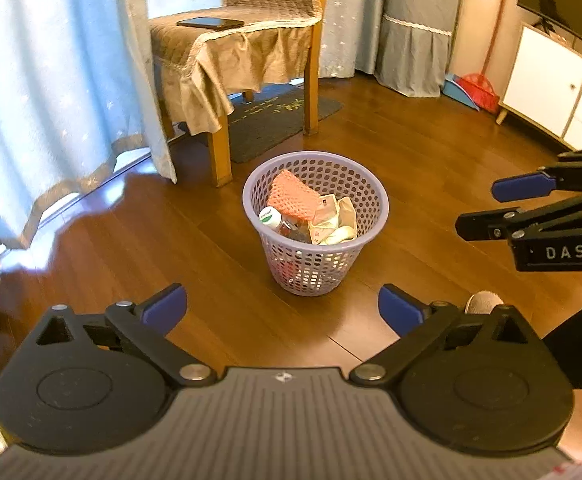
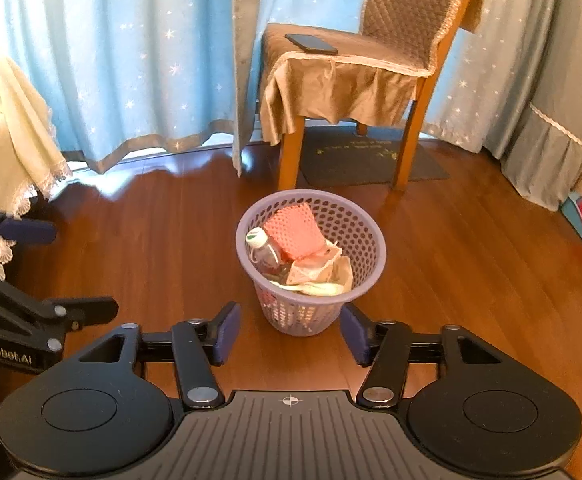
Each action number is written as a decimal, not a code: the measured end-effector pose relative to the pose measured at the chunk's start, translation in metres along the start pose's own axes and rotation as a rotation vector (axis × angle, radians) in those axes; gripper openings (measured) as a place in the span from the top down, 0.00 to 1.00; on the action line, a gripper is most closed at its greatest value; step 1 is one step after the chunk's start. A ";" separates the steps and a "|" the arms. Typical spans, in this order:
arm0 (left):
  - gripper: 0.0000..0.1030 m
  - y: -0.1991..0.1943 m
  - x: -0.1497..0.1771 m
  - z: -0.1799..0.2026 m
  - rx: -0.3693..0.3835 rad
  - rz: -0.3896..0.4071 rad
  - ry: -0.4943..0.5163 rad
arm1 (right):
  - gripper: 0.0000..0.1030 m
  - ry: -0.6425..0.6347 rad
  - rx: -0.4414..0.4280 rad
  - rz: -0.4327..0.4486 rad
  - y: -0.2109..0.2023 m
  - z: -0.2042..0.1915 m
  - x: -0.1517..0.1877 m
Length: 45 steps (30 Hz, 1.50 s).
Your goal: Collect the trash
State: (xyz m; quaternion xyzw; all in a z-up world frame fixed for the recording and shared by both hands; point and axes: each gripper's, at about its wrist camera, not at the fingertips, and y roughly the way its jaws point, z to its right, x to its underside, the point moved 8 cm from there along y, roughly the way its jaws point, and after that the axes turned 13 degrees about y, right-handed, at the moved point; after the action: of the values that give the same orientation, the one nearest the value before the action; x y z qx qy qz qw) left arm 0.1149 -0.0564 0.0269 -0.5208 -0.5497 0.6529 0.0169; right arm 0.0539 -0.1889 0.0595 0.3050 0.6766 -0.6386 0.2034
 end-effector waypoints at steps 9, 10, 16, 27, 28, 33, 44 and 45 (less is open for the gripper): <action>0.01 -0.013 0.013 0.011 -0.006 0.007 -0.054 | 0.31 0.049 -0.005 0.001 -0.017 0.001 0.008; 0.01 -0.014 0.014 0.012 -0.008 0.006 -0.061 | 0.31 0.055 -0.006 0.000 -0.019 0.002 0.009; 0.01 -0.022 0.015 0.015 -0.028 0.023 -0.087 | 0.31 0.096 -0.013 -0.013 -0.028 0.006 0.015; 0.01 -0.050 0.010 0.021 -0.077 0.034 -0.172 | 0.31 0.167 -0.037 -0.011 -0.050 0.010 0.011; 0.01 -0.052 0.010 0.020 -0.079 0.031 -0.182 | 0.31 0.168 -0.041 -0.010 -0.052 0.010 0.011; 0.01 -0.059 0.012 0.017 -0.101 0.008 -0.229 | 0.31 0.167 -0.043 -0.015 -0.060 0.008 0.014; 0.01 -0.071 0.003 0.013 -0.119 -0.026 -0.280 | 0.31 0.174 -0.048 -0.044 -0.068 0.014 0.013; 0.01 -0.073 0.002 0.013 -0.117 -0.027 -0.279 | 0.31 0.172 -0.051 -0.045 -0.069 0.014 0.012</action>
State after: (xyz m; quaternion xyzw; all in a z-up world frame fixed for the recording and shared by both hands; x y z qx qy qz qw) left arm 0.0645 -0.0357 0.0773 -0.4176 -0.5910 0.6853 -0.0811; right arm -0.0028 -0.2011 0.1006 0.3381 0.7142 -0.5971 0.1380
